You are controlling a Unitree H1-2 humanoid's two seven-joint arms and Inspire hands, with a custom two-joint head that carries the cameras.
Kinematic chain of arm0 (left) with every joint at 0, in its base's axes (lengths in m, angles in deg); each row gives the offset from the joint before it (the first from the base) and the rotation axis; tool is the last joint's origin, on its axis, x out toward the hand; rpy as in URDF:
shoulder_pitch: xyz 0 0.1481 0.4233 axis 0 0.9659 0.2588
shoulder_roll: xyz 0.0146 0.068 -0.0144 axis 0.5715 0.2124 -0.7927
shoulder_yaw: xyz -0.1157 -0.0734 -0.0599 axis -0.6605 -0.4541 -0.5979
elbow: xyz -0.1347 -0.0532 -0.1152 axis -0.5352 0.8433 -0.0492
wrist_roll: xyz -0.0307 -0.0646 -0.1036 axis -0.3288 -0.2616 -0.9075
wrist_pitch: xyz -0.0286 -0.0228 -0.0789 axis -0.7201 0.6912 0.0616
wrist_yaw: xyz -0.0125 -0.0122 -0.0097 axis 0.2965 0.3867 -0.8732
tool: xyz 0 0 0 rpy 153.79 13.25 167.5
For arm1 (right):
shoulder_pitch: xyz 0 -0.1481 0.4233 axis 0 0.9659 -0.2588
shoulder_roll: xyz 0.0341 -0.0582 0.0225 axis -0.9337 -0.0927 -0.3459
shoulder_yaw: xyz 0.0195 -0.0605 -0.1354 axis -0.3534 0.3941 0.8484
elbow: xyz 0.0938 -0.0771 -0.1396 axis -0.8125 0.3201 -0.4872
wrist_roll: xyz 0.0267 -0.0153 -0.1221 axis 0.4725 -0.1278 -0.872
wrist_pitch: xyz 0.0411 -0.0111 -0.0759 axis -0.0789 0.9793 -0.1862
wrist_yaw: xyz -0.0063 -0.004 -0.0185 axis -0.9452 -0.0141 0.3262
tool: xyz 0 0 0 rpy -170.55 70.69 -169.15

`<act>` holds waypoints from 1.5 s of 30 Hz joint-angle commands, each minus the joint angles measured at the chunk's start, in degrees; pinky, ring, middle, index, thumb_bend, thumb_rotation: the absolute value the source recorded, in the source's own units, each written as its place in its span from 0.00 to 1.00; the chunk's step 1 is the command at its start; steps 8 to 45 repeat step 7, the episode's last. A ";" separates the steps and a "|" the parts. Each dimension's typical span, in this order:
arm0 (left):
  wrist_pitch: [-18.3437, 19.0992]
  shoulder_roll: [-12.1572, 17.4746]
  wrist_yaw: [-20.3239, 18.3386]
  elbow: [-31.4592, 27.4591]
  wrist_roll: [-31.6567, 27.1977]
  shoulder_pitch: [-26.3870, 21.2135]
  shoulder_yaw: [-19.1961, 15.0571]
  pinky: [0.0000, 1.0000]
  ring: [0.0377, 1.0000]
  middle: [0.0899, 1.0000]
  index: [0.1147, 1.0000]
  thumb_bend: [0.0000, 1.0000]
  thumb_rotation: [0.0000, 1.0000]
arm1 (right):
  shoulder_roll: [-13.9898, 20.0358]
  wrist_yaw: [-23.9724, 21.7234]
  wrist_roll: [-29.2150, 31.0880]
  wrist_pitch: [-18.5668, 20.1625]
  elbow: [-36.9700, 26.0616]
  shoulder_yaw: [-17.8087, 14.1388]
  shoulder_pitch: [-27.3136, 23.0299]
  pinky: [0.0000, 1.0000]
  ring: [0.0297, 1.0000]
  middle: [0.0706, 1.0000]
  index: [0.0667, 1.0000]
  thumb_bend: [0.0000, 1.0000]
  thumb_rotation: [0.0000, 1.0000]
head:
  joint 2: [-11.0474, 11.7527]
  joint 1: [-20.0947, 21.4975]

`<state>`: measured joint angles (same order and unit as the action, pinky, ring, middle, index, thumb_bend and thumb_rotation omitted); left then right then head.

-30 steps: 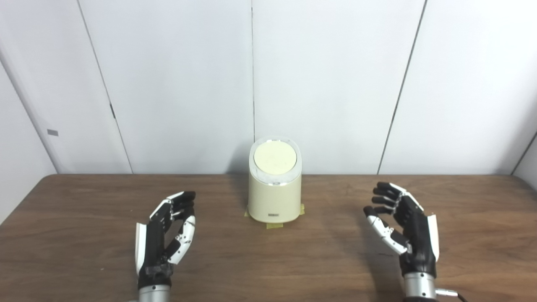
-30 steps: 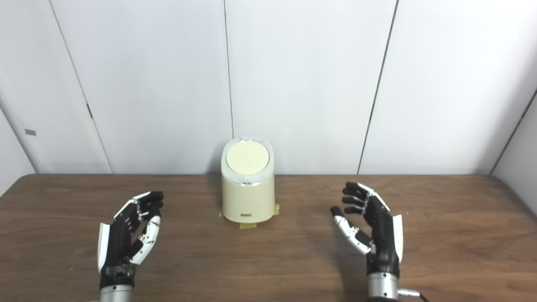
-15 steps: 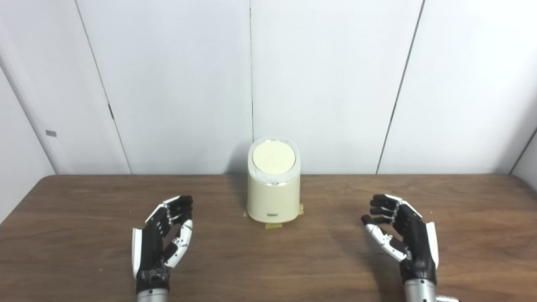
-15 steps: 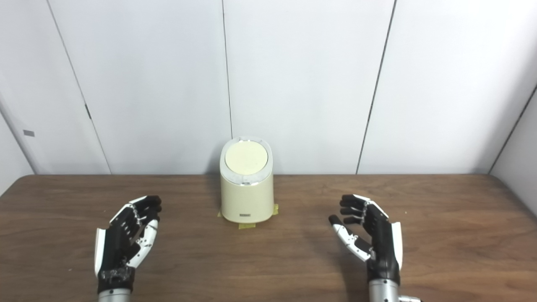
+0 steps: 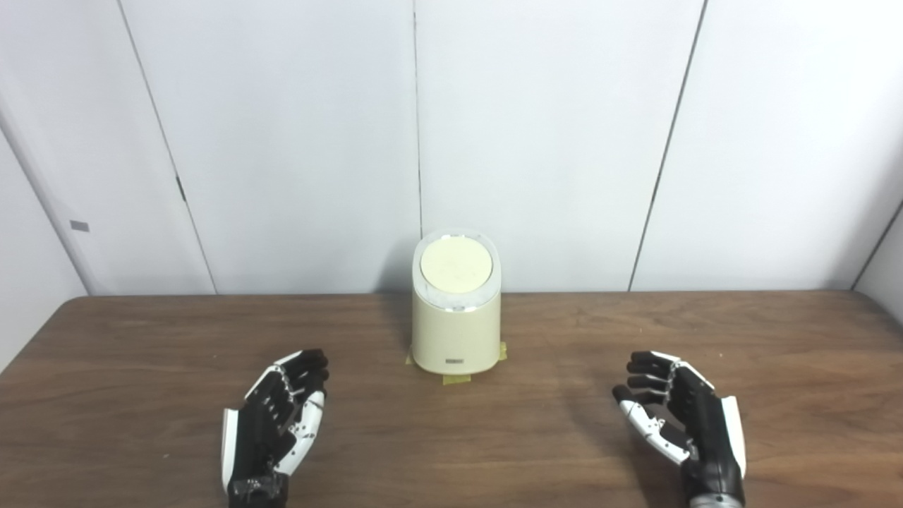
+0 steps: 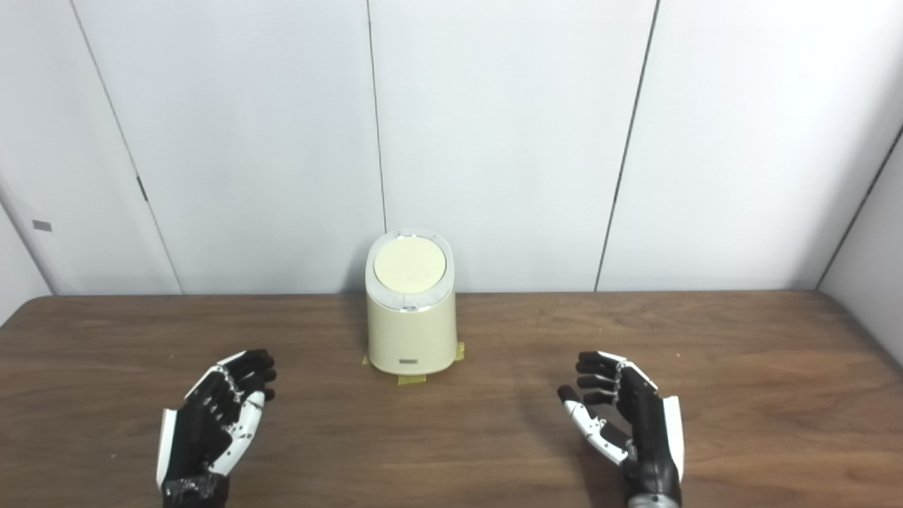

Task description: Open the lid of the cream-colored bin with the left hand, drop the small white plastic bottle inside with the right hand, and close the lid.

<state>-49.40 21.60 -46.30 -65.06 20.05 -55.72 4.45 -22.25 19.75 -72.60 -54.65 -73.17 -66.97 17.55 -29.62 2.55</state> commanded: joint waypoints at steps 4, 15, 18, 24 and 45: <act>-2.11 -1.10 0.47 -0.39 4.66 2.33 2.04 0.62 0.67 0.68 0.66 0.27 0.25 | 0.52 -0.96 1.08 -2.65 -0.31 -0.05 -0.48 0.48 0.57 0.59 0.59 0.29 0.05 | -1.03 -1.56; -1.59 -1.68 1.50 -0.72 5.84 2.59 1.77 0.62 0.68 0.68 0.66 0.25 0.23 | 1.04 -0.98 0.58 -2.20 -0.51 -0.15 -0.30 0.49 0.58 0.59 0.59 0.27 0.09 | -1.36 -1.63; -1.59 -1.68 1.50 -0.72 5.84 2.59 1.77 0.62 0.68 0.68 0.66 0.25 0.23 | 1.04 -0.98 0.58 -2.20 -0.51 -0.15 -0.30 0.49 0.58 0.59 0.59 0.27 0.09 | -1.36 -1.63; -1.59 -1.68 1.50 -0.72 5.84 2.59 1.77 0.62 0.68 0.68 0.66 0.25 0.23 | 1.04 -0.98 0.58 -2.20 -0.51 -0.15 -0.30 0.49 0.58 0.59 0.59 0.27 0.09 | -1.36 -1.63; -1.59 -1.68 1.50 -0.72 5.84 2.59 1.77 0.62 0.68 0.68 0.66 0.25 0.23 | 1.04 -0.98 0.58 -2.20 -0.51 -0.15 -0.30 0.49 0.58 0.59 0.59 0.27 0.09 | -1.36 -1.63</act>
